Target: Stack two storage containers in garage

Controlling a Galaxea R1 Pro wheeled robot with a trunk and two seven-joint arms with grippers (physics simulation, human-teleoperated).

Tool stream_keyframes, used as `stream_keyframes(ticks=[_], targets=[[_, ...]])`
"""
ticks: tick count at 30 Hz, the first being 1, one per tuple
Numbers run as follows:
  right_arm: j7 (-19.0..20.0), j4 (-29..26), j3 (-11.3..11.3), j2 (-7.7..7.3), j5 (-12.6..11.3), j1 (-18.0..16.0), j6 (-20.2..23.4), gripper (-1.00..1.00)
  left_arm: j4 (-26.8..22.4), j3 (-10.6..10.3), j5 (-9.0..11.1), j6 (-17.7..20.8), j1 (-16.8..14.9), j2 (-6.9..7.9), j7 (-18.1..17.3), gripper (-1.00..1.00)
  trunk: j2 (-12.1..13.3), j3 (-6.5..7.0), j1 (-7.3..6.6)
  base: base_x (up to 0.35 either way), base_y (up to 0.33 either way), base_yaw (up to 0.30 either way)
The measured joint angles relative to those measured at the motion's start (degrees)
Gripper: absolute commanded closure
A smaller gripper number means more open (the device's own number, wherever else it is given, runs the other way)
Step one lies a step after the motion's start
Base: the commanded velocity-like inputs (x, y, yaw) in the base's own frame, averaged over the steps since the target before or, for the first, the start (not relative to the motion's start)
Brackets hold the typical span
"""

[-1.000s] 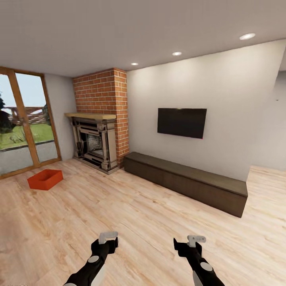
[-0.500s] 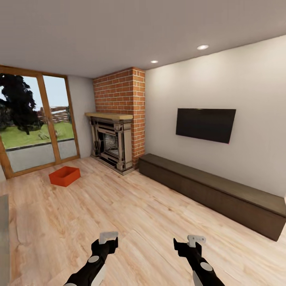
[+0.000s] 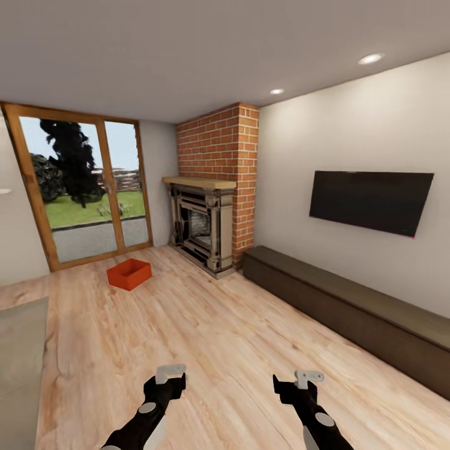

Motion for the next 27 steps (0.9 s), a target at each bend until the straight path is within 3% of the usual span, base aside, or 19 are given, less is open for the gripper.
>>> stream_keyframes(ticks=[12,27], targets=[[0.0,0.0,0.0,0.0,-0.06,0.0,0.01,-1.0,0.0,0.0,0.0,0.03,0.0,-0.01,0.0,-1.0,0.0,0.0,0.0,0.331,-0.011,0.271],[0.0,0.0,-0.01,0.01,-0.08,0.0,0.09,-1.0,0.0,-0.01,-0.01,0.08,0.0,-0.01,0.07,-1.0,0.0,0.0,0.0,0.327,-0.146,0.271]])
